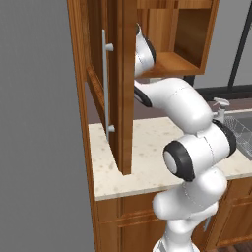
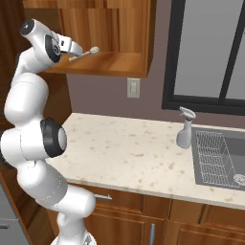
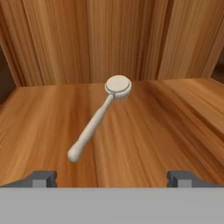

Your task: Locate and retrieve the dish brush and spray from the cabinet. Place them next to the sink.

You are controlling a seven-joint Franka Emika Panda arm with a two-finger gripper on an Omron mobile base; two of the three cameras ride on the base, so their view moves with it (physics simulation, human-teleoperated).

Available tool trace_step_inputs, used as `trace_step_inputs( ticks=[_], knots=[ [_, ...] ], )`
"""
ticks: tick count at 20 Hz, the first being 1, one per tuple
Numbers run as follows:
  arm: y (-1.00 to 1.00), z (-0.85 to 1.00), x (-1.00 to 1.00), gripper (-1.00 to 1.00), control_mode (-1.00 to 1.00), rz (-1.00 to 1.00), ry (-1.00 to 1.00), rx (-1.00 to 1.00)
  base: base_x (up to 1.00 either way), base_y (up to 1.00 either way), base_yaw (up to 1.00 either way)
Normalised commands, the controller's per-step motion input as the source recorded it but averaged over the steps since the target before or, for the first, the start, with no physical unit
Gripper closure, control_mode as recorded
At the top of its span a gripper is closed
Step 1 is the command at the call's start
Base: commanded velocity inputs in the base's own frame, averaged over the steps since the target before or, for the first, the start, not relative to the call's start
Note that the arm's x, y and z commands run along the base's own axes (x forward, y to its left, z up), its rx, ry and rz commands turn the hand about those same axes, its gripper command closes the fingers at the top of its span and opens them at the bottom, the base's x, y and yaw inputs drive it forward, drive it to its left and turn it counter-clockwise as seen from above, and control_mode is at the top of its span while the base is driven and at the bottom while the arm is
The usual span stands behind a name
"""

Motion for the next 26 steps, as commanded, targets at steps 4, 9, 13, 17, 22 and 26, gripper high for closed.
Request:
trace_step_inputs(
  ticks=[4, 9, 13, 17, 22, 26],
  knots=[
    [0.0, 0.0, 0.32, -1.0, -1.0, 0.0, 0.0, 0.0, 0.0, 0.0, 0.0],
    [0.0, -0.03, 0.34, -1.0, -1.0, 0.0, 0.0, 0.0, 0.0, 0.0, 0.0],
    [0.0, -0.13, 0.27, -1.0, -1.0, 0.0, 0.0, 0.0, 0.0, 0.0, 0.0],
    [0.0, -0.15, 0.21, -1.0, -1.0, -0.01, 0.01, 0.0, 0.0, 0.0, 0.0],
    [0.0, -0.14, 0.3, -1.0, -1.0, -0.03, 0.0, 0.0, 0.0, 0.0, 0.0],
    [0.0, -0.06, 0.4, -1.0, -1.0, -0.03, 0.0, 0.0, 0.0, 0.0, 0.0]
  ],
)
